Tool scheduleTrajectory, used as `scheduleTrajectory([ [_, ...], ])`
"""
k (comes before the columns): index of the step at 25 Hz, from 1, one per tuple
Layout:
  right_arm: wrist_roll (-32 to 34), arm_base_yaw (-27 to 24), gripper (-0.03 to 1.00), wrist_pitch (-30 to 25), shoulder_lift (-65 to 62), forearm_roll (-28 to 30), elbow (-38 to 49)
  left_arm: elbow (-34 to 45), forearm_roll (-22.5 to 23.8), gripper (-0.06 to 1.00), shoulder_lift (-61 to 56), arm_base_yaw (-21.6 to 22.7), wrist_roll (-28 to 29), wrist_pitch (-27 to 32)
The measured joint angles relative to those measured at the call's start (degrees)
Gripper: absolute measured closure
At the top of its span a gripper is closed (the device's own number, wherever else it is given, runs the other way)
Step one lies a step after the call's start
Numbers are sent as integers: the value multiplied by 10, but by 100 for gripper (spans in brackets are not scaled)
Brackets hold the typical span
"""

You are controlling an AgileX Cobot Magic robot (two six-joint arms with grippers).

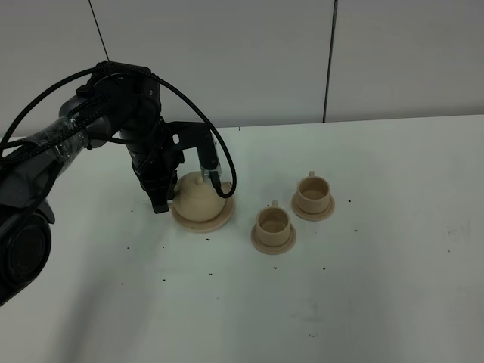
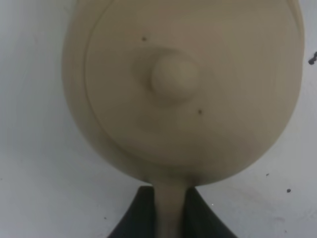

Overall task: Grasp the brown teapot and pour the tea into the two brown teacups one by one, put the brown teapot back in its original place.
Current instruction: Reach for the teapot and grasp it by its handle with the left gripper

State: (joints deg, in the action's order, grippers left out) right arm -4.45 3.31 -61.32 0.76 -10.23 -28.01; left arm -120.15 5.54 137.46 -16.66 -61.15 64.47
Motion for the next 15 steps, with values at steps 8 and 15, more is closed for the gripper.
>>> scheduleTrajectory([
  [8, 0, 0, 72, 0, 0, 0, 0, 0, -1, 78, 0, 0, 1, 1],
  [15, 0, 0, 72, 0, 0, 0, 0, 0, -5, 78, -4, 0, 1, 0],
])
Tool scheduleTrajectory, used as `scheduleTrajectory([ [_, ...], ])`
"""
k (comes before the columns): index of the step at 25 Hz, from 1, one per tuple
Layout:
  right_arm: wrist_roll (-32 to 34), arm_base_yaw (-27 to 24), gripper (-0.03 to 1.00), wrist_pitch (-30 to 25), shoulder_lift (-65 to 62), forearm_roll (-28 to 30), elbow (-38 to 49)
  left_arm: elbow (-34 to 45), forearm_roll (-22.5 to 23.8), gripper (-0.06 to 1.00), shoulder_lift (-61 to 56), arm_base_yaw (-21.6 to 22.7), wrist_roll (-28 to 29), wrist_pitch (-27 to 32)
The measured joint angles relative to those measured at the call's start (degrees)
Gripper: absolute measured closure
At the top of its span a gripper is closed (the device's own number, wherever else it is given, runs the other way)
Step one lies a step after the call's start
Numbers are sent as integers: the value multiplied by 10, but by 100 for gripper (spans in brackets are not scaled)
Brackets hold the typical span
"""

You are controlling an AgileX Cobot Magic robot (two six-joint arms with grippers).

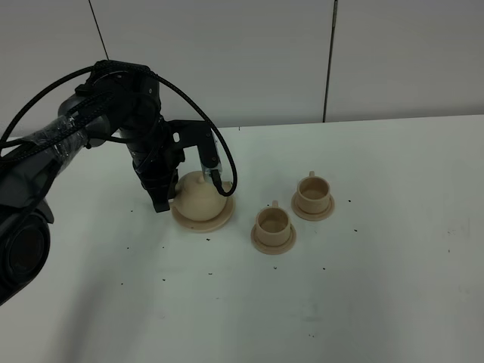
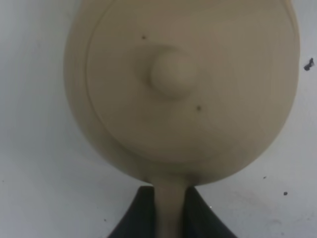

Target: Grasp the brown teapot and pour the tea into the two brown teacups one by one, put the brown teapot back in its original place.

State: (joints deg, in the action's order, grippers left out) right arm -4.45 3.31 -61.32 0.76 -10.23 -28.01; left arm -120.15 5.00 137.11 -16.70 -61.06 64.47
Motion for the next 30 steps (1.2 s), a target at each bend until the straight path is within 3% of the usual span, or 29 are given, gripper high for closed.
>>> scheduleTrajectory([
  [30, 0, 0, 72, 0, 0, 0, 0, 0, -75, 78, -29, 18, -3, -25],
])
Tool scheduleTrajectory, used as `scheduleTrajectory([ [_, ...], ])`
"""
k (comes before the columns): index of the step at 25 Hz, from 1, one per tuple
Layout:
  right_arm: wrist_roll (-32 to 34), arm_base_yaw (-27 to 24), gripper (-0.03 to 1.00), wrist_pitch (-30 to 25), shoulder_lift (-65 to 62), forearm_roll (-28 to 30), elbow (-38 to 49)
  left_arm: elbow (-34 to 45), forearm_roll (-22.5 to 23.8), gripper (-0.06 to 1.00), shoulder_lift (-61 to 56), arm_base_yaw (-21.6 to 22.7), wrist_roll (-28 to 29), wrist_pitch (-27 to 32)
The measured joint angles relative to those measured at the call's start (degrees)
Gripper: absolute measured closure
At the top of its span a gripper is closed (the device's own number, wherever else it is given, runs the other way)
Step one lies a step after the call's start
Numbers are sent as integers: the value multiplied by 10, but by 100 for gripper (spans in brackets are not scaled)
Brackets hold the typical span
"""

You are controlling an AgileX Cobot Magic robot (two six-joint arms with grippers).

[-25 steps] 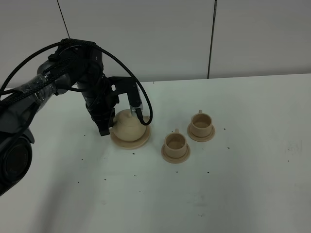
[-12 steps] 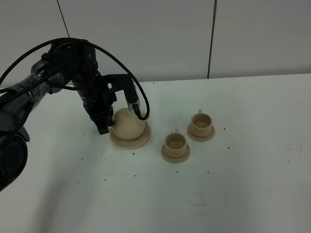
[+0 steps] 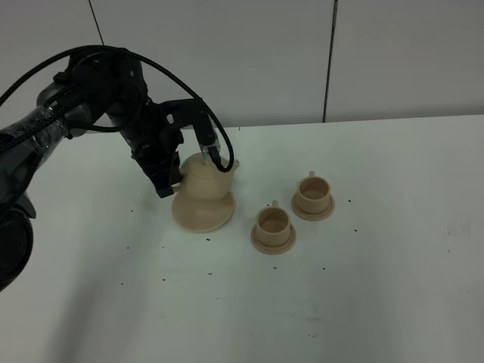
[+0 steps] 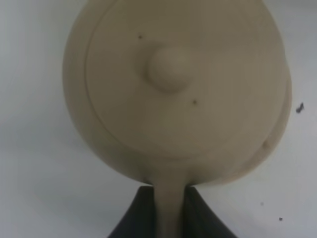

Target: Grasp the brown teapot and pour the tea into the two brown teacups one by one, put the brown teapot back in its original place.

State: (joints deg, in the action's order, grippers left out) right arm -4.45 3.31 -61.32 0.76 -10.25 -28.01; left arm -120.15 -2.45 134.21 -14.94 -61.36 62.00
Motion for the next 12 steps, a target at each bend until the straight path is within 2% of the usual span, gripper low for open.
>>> scheduleTrajectory([
  [6, 0, 0, 72, 0, 0, 0, 0, 0, -33, 78, -2, -1, -1, -31],
  [12, 0, 0, 72, 0, 0, 0, 0, 0, -39, 78, -2, -30, -12, -66],
])
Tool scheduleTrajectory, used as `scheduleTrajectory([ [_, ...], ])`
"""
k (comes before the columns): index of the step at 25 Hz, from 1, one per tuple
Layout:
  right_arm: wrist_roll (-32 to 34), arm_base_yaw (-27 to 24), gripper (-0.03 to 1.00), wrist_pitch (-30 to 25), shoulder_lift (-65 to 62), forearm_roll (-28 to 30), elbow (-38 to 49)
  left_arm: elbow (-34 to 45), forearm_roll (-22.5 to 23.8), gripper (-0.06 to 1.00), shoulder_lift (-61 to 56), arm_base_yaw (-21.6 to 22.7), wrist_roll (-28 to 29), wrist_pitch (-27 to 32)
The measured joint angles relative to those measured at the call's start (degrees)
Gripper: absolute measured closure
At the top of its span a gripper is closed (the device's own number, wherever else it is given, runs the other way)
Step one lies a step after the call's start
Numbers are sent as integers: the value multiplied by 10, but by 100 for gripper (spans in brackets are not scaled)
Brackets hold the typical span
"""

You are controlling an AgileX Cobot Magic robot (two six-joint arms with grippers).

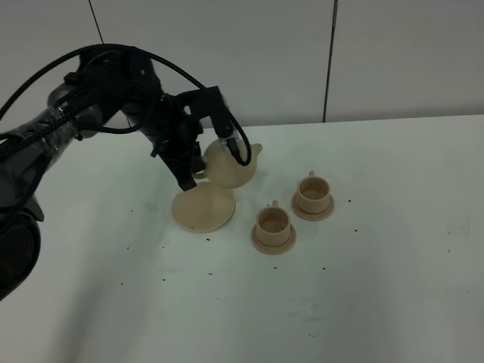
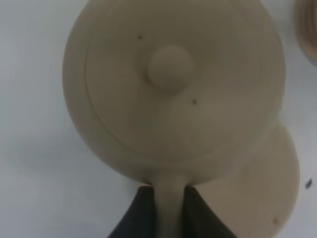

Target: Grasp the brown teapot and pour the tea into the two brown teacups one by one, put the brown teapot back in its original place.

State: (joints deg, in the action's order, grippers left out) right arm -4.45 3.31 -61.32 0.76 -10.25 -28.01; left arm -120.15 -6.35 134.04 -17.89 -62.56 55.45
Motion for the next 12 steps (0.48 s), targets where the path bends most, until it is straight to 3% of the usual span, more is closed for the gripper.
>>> scheduleTrajectory([
  [12, 0, 0, 72, 0, 0, 0, 0, 0, -2, 78, 0, -44, -19, -50],
])
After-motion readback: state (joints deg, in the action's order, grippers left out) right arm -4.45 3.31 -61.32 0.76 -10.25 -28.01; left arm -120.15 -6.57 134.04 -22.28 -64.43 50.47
